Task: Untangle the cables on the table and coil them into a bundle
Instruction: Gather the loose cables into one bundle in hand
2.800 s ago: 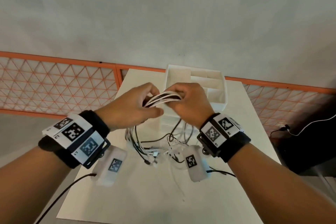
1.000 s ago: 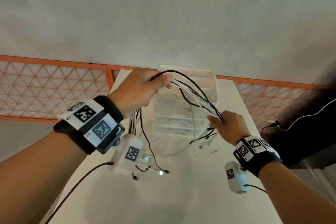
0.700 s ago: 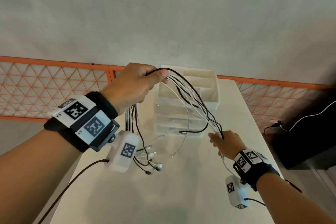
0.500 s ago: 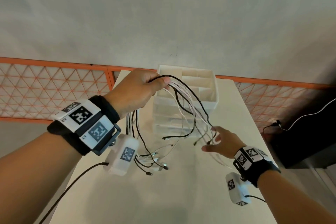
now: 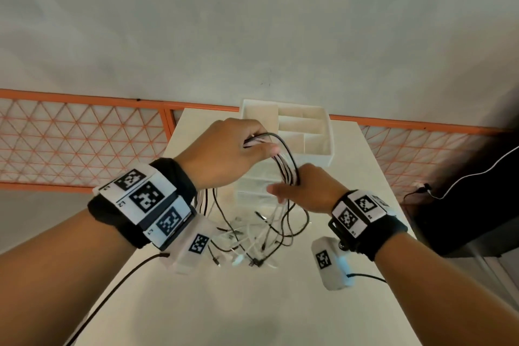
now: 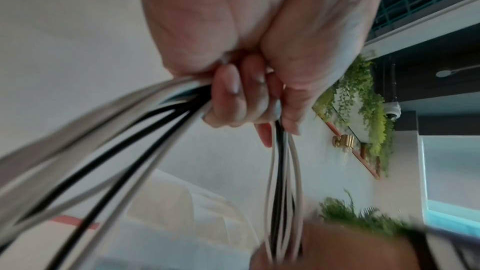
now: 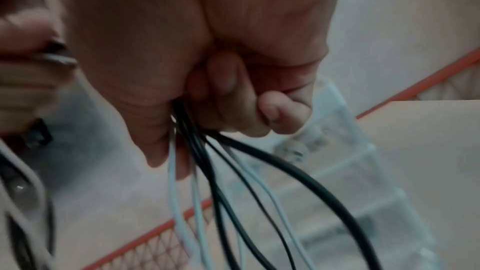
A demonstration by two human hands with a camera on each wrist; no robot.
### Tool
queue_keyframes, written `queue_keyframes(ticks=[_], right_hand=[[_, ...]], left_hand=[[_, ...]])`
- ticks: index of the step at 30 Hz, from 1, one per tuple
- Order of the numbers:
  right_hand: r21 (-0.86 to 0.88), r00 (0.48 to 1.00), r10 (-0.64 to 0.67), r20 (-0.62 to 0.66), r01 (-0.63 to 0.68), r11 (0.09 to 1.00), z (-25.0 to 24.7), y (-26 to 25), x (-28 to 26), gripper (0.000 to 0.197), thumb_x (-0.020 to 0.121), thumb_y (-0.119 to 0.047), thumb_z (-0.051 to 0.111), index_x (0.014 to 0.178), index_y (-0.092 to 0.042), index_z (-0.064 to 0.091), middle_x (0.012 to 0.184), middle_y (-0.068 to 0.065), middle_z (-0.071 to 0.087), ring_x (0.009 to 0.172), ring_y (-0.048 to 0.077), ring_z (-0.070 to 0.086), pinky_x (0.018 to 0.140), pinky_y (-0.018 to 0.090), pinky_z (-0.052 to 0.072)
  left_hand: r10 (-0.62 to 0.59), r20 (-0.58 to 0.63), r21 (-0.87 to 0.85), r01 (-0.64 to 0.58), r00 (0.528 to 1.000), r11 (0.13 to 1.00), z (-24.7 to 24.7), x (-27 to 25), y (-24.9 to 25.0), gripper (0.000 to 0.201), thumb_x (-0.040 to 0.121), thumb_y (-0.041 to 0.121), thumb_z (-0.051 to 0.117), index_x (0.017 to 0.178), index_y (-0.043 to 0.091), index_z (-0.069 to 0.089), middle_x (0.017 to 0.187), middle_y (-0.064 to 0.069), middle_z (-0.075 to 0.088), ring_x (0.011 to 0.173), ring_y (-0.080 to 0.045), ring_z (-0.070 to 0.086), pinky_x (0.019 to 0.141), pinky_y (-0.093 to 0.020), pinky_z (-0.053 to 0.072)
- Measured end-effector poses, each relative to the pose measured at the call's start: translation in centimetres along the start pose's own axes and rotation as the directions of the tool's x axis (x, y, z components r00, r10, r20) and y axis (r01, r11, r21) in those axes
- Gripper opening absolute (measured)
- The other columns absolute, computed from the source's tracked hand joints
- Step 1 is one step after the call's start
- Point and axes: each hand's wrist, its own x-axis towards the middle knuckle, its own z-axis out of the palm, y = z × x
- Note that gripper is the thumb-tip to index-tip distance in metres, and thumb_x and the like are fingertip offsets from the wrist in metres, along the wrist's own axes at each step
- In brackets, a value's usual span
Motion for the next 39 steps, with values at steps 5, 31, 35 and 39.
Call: queue_keyframes(ticks=[5, 31, 35, 39], right_hand=[[-0.098, 0.986, 0.165, 0.000, -0.164, 0.982, 1.3, 4.7, -0.2, 0.046, 0.092, -0.058, 0.058, 0.076, -0.018, 0.075, 0.059, -0.009, 0.060, 0.070, 0.015, 0.060, 0.065, 0.025, 0.041], [0.195, 0.984, 0.076, 0.161, -0.107, 0.975, -0.5, -0.6, -1.2, 0.027, 0.090, -0.032, 0.071, 0.075, -0.010, 0.066, 0.052, -0.002, 0.052, 0.041, 0.011, 0.046, 0.050, 0.024, 0.041], [0.090, 0.959, 0.263, 0.108, -0.273, 0.958, -2.2, 1.4, -0.8, 0.027, 0.096, -0.035, 0.063, 0.077, -0.016, 0.062, 0.046, -0.004, 0.061, 0.033, 0.008, 0.050, 0.041, 0.017, 0.039], [0.084, 0.901, 0.428, 0.078, -0.433, 0.897, -4.3, 4.3, 0.2, 0.026, 0.099, -0.031, 0.057, 0.092, -0.006, 0.061, 0.062, 0.004, 0.070, 0.036, 0.011, 0.049, 0.031, 0.017, 0.031]], left_hand=[[0.030, 0.016, 0.087, -0.031, 0.999, 0.996, -1.4, -0.9, -1.0, 0.033, 0.092, 0.049, 0.058, 0.067, 0.028, 0.056, 0.058, 0.010, 0.050, 0.052, -0.004, 0.046, 0.051, -0.018, 0.030], [0.039, 0.167, 0.140, -0.063, 0.985, 0.988, 4.1, -0.4, -1.6, 0.042, 0.099, 0.044, 0.050, 0.083, 0.012, 0.071, 0.057, 0.011, 0.058, 0.053, -0.005, 0.050, 0.053, -0.018, 0.035], [-0.098, 0.207, 0.113, 0.076, 0.974, 0.991, 3.3, -0.9, -3.6, 0.047, 0.094, 0.058, 0.045, 0.080, 0.020, 0.067, 0.060, 0.006, 0.052, 0.052, -0.006, 0.046, 0.052, -0.019, 0.035], [-0.196, 0.260, -0.049, 0.216, 0.945, 0.975, 3.7, -2.0, -6.4, 0.041, 0.096, 0.055, 0.041, 0.090, 0.024, 0.068, 0.055, 0.016, 0.047, 0.051, 0.001, 0.048, 0.054, -0.016, 0.036]])
